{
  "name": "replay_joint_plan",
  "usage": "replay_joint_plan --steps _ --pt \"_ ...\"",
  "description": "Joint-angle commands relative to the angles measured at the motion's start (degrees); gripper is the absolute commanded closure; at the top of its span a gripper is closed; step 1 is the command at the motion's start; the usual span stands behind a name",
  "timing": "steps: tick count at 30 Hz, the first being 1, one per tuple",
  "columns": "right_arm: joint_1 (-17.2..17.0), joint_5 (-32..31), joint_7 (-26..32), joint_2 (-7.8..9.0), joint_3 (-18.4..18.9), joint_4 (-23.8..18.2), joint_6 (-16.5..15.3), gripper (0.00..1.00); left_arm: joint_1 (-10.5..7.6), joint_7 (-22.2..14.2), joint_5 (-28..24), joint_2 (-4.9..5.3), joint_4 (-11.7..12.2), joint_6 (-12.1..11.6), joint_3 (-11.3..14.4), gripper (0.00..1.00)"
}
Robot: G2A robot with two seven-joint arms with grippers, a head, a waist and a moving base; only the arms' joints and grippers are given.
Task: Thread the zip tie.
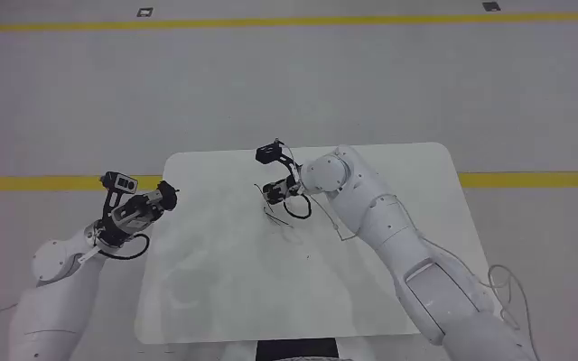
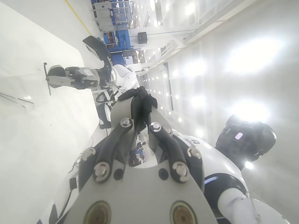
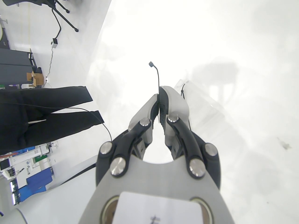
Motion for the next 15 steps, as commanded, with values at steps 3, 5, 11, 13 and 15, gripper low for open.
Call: replay_joint_plan --steps 3,5,11,13,15 --pt "0.00 0.00 0.00 0.00 0.00 0.01 0.00 1.00 0.00 0.00 0.00 0.00 0.00 0.00 0.00 1.00" --pt "-0.71 0.10 -2.64 0.25 0.71 -0.72 0.39 1.00 0.00 0.00 0.00 0.00 0.00 0.00 0.00 1.00" --pt "-5.10 4.15 -8.29 2.40 6.97 -7.00 0.25 1.00 0.00 0.00 0.00 0.00 0.00 0.00 0.00 1.00" --pt "-7.97 5.86 -10.53 3.04 8.93 -10.87 1.08 1.00 0.00 0.00 0.00 0.00 0.00 0.00 0.00 1.00" --pt "-10.49 7.47 -12.47 3.44 10.36 -14.23 2.48 1.00 0.00 0.00 0.00 0.00 0.00 0.00 0.00 1.00"
